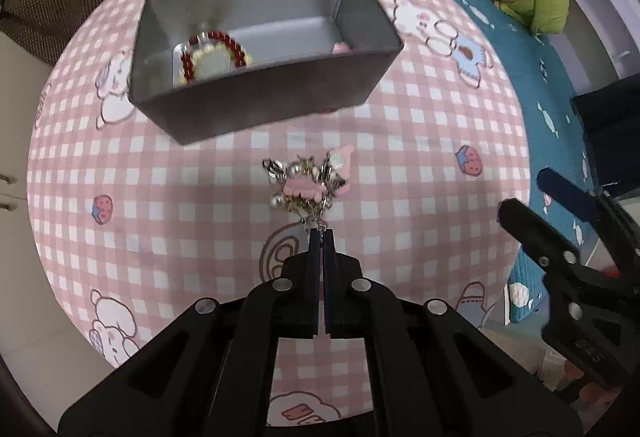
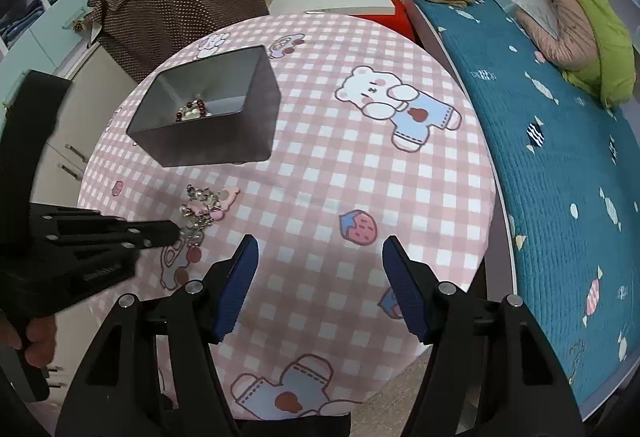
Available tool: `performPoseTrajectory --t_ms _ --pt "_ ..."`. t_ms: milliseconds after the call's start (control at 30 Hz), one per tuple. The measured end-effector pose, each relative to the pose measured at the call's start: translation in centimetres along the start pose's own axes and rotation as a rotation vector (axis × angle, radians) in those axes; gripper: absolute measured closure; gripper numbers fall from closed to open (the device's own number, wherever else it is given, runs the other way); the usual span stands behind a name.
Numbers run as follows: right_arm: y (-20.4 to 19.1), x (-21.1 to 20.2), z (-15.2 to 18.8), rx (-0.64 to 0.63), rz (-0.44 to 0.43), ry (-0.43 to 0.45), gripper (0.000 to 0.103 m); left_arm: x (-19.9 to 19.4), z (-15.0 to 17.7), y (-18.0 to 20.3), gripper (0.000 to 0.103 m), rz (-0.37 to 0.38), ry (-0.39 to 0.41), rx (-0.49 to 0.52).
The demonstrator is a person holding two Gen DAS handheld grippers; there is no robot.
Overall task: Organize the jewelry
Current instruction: 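Lift the keychain cluster with the left gripper while the right moves down to a pink charm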
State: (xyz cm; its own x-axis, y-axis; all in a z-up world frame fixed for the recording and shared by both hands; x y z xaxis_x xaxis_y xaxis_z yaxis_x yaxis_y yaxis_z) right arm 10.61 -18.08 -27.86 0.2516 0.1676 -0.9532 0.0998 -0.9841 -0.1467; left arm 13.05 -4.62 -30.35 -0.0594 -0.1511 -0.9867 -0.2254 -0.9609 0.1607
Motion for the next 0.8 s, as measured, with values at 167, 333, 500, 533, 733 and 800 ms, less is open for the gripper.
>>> performPoseTrajectory --t_ms 167,333,500,533,733,800 --pt "0.6 0.1 -0.4 0.023 -0.008 0.004 0.042 -2.6 -0.4 -0.7 0.102 0.018 0.05 -0.023" --pt "-0.3 0.8 -1.1 0.0 -0.042 -0.003 0.042 -4.9 -0.2 -2.0 0.102 0.017 0.101 -0.06" --pt "-2.6 1.9 -1.9 -0.069 -0.094 -0.024 0.042 -7.2 0.0 -3.5 0.102 0.022 0.152 -0.112" --pt "-3.1 2.1 -2.0 -0.086 -0.1 -0.027 0.042 -7.7 0.1 -3.8 0.102 0.024 0.162 -0.123" --pt "-6.6 3.7 -2.8 -0.208 -0.149 -0.068 0.049 -9.2 0.5 -5.4 0.102 0.034 0.198 -0.179" --pt "-7.8 4.3 -3.0 -0.261 -0.156 -0.081 0.054 -9.6 0.7 -6.1 0.102 0.038 0.204 -0.203"
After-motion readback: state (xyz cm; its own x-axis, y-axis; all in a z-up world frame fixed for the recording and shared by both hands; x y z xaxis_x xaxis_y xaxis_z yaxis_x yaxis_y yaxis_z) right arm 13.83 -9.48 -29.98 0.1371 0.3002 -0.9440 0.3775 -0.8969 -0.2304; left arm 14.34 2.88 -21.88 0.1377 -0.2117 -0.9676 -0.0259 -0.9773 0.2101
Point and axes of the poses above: each gripper's, at about its wrist camera, not at the fingertips, and x roughly the way its jaws point, y to its right, z to its underside, the point moved 5 cm from there along x, roughly the way its jaws point, and after that the axes turned 13 degrees about -y, right-handed, at the moved point
